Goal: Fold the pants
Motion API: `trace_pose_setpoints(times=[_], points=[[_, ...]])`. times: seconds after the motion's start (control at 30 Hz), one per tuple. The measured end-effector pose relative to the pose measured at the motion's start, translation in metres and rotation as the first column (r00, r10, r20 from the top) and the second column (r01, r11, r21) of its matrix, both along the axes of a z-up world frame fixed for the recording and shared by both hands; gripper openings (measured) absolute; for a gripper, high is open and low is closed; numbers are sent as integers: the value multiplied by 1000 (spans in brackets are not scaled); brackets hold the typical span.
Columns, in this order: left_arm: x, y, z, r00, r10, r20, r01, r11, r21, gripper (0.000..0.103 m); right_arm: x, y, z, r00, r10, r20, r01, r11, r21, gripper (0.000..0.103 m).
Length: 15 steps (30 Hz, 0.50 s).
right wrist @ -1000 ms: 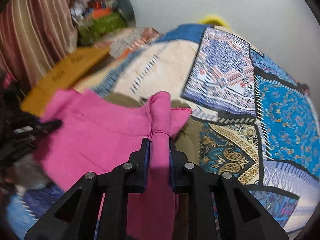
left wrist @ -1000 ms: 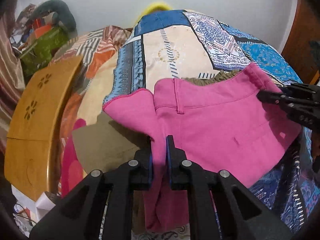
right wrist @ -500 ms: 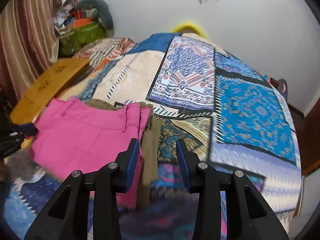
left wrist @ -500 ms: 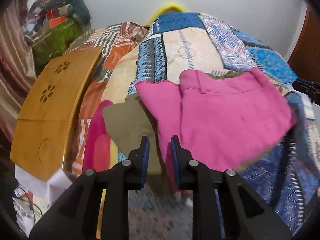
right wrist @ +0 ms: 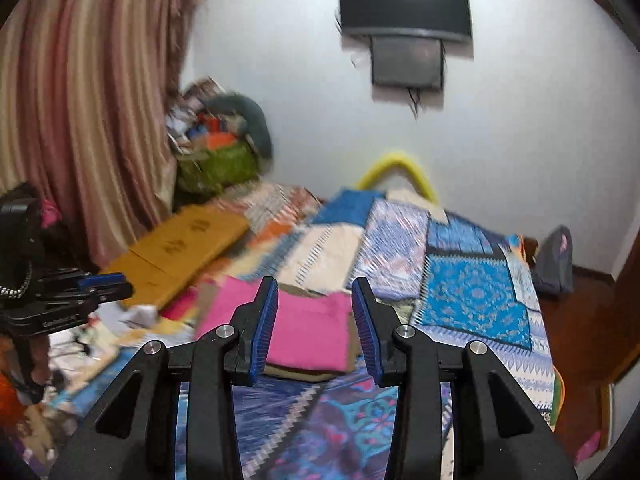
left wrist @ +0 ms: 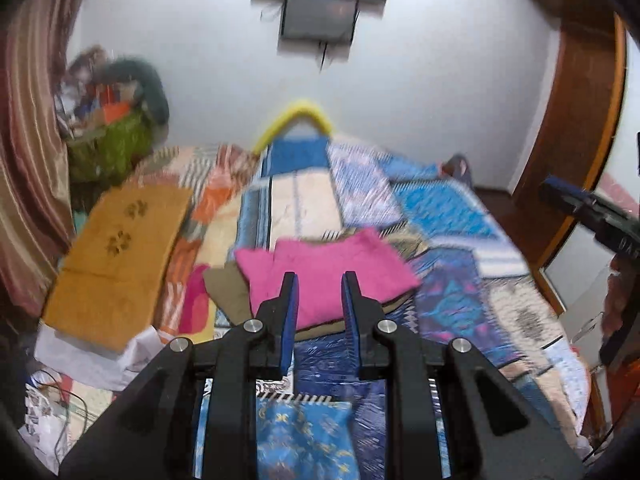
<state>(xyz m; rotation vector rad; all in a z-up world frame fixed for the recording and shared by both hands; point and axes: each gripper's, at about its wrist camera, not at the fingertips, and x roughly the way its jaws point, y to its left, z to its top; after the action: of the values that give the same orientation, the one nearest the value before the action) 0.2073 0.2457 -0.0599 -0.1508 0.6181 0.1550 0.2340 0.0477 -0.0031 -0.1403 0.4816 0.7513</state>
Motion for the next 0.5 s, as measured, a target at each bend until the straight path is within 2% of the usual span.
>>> trace_pose_setpoints(times=[0.1, 0.27, 0.4, 0.47, 0.5], points=[[-37, -23, 33, 996, -1, 86, -2, 1000, 29, 23, -44, -10, 23, 998, 36, 49, -38, 998, 54, 35], [-101, -67, 74, 970, -9, 244, -13, 996, 88, 43, -93, -31, 44, 994, 51, 96, -65, 988, 141, 35], [-139, -91, 87, 944, -10, 330, -29, 993, 114, 44, -126, -43, 52, 987, 47, 151, -74, 981, 177, 35], [-153, -99, 89, 935, -3, 353, -40, 992, 115, 44, -137, -48, 53, 984, 36, 175, -69, 979, 191, 41], [-159, -102, 90, 931, 2, 365, -47, 992, 114, 44, -145, -51, 54, 981, 26, 190, -65, 977, 204, 48]])
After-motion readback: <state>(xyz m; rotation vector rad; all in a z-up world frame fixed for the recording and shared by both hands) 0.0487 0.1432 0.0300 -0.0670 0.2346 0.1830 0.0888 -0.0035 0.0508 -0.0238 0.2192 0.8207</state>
